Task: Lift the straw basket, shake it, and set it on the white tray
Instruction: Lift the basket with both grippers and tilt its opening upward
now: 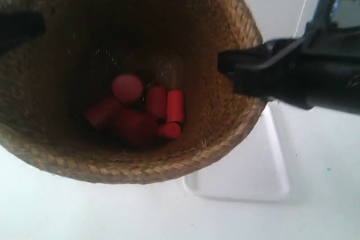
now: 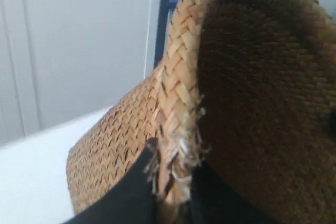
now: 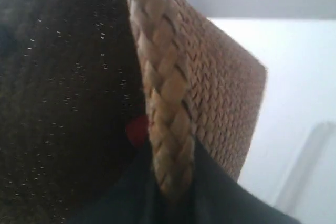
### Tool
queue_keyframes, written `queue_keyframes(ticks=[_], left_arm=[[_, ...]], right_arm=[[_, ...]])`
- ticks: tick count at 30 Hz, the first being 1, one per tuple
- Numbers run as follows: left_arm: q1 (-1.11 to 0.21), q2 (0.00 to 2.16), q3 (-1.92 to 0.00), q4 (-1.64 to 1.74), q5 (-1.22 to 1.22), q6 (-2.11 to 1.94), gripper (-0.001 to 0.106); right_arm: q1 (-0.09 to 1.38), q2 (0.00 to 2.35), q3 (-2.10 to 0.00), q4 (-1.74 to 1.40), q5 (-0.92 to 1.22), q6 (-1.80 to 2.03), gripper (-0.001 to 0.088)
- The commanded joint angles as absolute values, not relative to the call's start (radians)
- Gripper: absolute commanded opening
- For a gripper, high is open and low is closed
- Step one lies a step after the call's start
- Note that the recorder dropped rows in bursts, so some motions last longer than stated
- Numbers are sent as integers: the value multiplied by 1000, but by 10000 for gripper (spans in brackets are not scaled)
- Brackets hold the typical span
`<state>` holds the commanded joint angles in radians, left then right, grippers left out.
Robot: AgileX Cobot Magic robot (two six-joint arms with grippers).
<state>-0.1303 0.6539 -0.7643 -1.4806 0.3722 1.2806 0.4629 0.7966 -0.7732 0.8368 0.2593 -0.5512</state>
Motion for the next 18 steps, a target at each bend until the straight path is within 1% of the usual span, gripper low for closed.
queue_keyframes(ticks=[2, 4, 5, 6, 8, 9, 10, 11, 12, 14, 15, 16, 18], left_arm=[[-130, 740, -680, -1574, 332, 1369, 0], [-130, 817, -636, -1627, 276, 1431, 0], [-130, 817, -649, -1619, 279, 1416, 0], [-130, 799, -669, -1605, 313, 1411, 0], [-130, 725, -729, -1554, 390, 1413, 0], [-130, 698, -749, -1542, 387, 1410, 0], [-130, 681, -751, -1540, 385, 1410, 0], [-130, 677, -733, -1546, 384, 1419, 0], [-130, 705, -693, -1563, 375, 1421, 0], [-130, 799, -621, -1614, 335, 1421, 0], [-130, 823, -610, -1623, 318, 1413, 0], [-130, 818, -621, -1625, 322, 1413, 0], [-130, 764, -688, -1581, 400, 1421, 0]], right_arm=[[475, 886, -674, 853, 8, -544, 0], [475, 994, -627, 855, -142, -557, 0], [475, 1005, -643, 864, -116, -541, 0], [475, 982, -672, 862, -37, -535, 0], [479, 891, -753, 856, 197, -548, 0], [483, 857, -780, 856, 261, -548, 0], [489, 833, -784, 858, 270, -548, 0], [493, 820, -770, 858, 216, -545, 0], [498, 826, -728, 861, 118, -542, 0], [500, 918, -658, 865, -50, -534, 0], [496, 961, -645, 862, -91, -544, 0], [497, 969, -656, 864, -85, -542, 0], [499, 900, -728, 858, 37, -541, 0]])
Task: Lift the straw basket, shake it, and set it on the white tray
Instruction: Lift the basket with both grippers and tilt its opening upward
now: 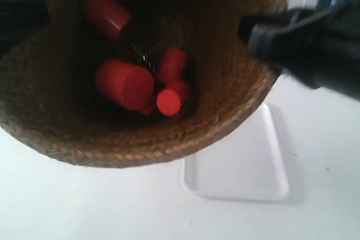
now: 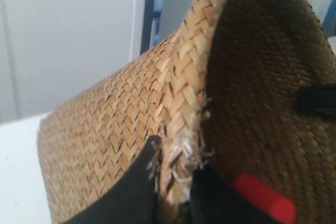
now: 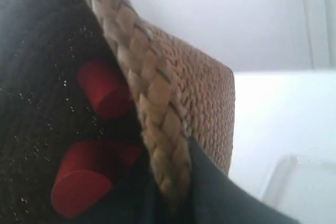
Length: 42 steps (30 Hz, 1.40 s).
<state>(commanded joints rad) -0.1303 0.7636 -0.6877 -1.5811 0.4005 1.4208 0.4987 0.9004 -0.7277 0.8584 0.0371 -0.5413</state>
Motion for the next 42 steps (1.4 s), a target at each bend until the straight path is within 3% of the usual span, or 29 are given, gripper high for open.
queue_keyframes(ticks=[3, 9, 14, 19, 25, 31, 36, 42], left_arm=[[-130, 688, -766, -1565, 424, 1404, 0], [-130, 799, -673, -1629, 368, 1397, 0], [-132, 689, -761, -1543, 413, 1363, 0], [-132, 789, -654, -1584, 304, 1354, 0], [-132, 684, -748, -1531, 447, 1327, 0], [-132, 786, -634, -1550, 342, 1352, 0], [-132, 683, -713, -1501, 498, 1357, 0], [-132, 767, -625, -1672, 324, 1474, 0]], right_arm=[[499, 793, -805, 852, 169, -560, 0], [497, 941, -662, 862, -35, -555, 0], [499, 796, -769, 860, 172, -570, 0], [497, 919, -648, 862, -73, -564, 0], [499, 803, -779, 859, 226, -549, 0], [499, 949, -632, 859, -47, -549, 0], [511, 816, -715, 860, 190, -534, 0], [521, 872, -619, 859, -136, -539, 0]])
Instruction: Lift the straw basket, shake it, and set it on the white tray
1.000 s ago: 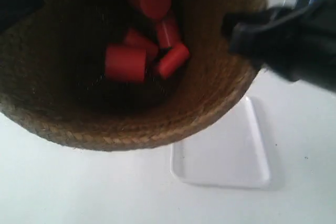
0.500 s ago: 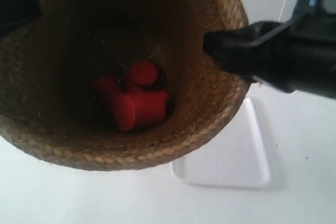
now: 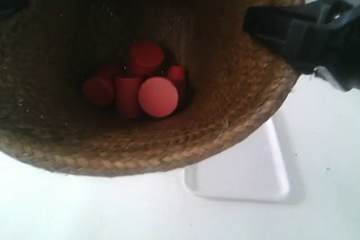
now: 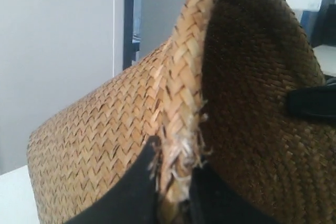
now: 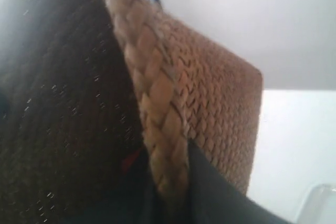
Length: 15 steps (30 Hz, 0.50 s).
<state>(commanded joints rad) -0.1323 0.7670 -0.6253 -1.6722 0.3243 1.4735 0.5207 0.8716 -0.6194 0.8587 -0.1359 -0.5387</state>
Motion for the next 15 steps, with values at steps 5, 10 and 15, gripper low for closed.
queue_keyframes(ticks=[5, 10, 15], left_arm=[[-132, 675, -714, -1627, 473, 1467, 0], [-132, 717, -654, -1645, 363, 1467, 0], [-132, 716, -691, -1626, 405, 1448, 0]], right_arm=[[528, 763, -750, 854, 196, -570, 0], [528, 790, -658, 851, 6, -595, 0], [528, 833, -703, 855, 123, -625, 0]])
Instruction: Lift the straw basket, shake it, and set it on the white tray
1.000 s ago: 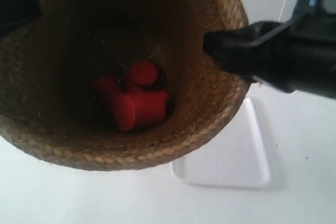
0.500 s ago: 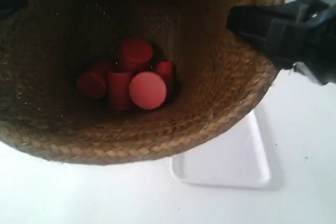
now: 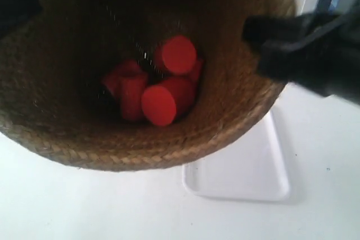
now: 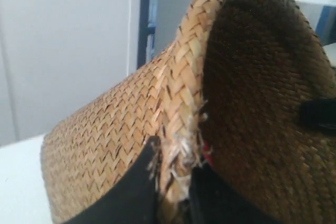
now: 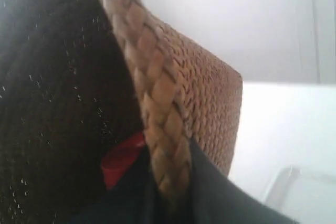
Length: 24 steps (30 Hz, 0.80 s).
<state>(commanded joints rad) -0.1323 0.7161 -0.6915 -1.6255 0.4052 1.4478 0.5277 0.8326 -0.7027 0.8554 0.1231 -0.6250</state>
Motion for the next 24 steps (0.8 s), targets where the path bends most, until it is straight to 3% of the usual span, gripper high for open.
queue_keyframes(ticks=[3, 9, 14, 20, 24], left_arm=[[-132, 655, -747, -1607, 410, 1452, 0], [-130, 746, -660, -1608, 341, 1456, 0], [-130, 674, -769, -1606, 359, 1489, 0], [-130, 792, -662, -1613, 432, 1457, 0], [-130, 686, -774, -1561, 442, 1458, 0]], right_arm=[[528, 765, -779, 857, 252, -627, 0], [528, 876, -670, 843, 9, -614, 0], [528, 770, -824, 838, 279, -657, 0], [528, 871, -695, 842, 110, -645, 0], [528, 732, -813, 854, 271, -637, 0]])
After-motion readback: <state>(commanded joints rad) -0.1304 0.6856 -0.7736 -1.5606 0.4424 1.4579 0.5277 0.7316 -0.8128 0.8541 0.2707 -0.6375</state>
